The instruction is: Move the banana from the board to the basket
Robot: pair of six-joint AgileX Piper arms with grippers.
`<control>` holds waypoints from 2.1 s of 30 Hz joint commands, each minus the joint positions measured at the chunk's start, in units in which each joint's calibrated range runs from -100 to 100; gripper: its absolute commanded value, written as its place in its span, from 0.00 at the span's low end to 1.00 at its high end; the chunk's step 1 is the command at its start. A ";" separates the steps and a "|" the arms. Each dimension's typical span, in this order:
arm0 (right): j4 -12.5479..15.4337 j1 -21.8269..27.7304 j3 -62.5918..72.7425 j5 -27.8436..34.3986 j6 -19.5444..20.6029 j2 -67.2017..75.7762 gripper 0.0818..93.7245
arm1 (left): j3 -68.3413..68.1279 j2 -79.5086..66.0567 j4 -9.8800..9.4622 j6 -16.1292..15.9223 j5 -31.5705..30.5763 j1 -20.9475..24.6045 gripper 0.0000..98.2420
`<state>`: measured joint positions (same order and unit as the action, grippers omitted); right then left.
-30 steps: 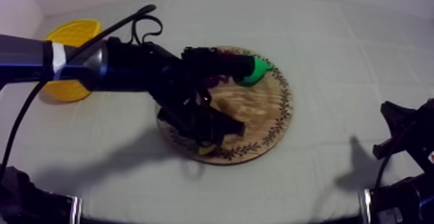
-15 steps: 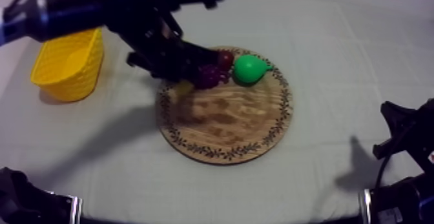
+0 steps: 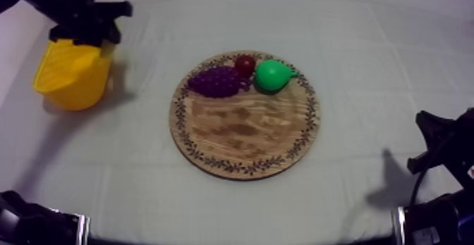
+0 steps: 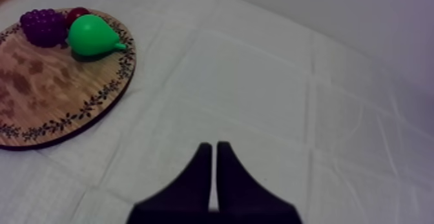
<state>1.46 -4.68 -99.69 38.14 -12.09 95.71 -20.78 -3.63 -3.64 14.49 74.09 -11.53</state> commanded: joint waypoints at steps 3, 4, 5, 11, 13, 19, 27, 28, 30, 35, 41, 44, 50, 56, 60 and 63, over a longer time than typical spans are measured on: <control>0.03 0.01 0.03 0.01 -0.04 0.04 0.00 | -1.14 -0.25 -0.52 -1.34 -0.43 8.72 0.24; 0.03 0.01 0.03 0.01 -0.03 0.04 0.00 | -1.33 -0.18 -0.61 -1.63 -0.69 9.74 0.24; 0.03 0.01 0.03 0.01 -0.03 0.04 0.00 | -1.46 -0.04 -0.68 -1.85 -0.89 10.70 0.24; 0.03 0.01 0.03 0.01 -0.03 0.04 0.00 | -1.11 3.11 -0.85 -2.53 -1.23 14.29 0.23; 0.03 0.01 0.03 0.01 -0.04 0.04 0.00 | -0.99 4.75 -0.89 -2.47 -1.67 14.71 0.23; 0.03 0.01 0.03 0.01 -0.04 0.04 0.00 | -2.10 9.31 -0.63 -2.44 -5.08 15.63 0.23; 0.03 0.01 0.03 0.01 -0.03 0.04 0.00 | -2.58 14.65 0.08 -2.88 -8.80 16.07 0.24; 0.03 0.01 0.03 0.01 -0.02 0.04 0.00 | -2.57 15.21 0.20 -2.96 -9.29 16.04 0.25; 0.03 0.01 0.03 0.01 -0.03 0.04 0.00 | -2.56 16.12 0.49 -3.10 -10.15 15.97 0.25; 0.03 0.01 0.03 0.01 -0.04 0.04 0.00 | -2.64 17.28 0.93 -3.29 -11.59 15.81 0.27; 0.03 0.01 0.03 0.01 -0.04 0.04 0.00 | -4.48 16.58 0.79 -3.67 -13.77 14.74 0.40; 0.03 0.01 0.03 0.01 -0.04 0.04 0.00 | -5.66 15.54 0.64 -3.44 -15.14 14.36 0.43; 0.03 0.01 0.03 0.01 -0.04 0.04 0.00 | -6.74 11.63 0.39 -3.46 -16.47 14.19 0.44; 0.03 0.01 0.03 0.01 -0.04 0.04 0.00 | -7.97 3.85 1.94 -8.21 -18.44 14.10 0.09; 0.03 0.01 0.03 0.01 -0.04 0.04 0.00 | -11.08 -5.01 3.47 -12.03 -20.53 13.63 0.02; 0.03 0.01 0.03 0.01 -0.04 0.04 0.00 | -14.97 -12.91 5.19 -15.03 -23.23 13.48 0.01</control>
<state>1.46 -4.68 -99.69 38.14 -12.14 95.71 -33.59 -9.65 0.95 2.31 52.16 1.98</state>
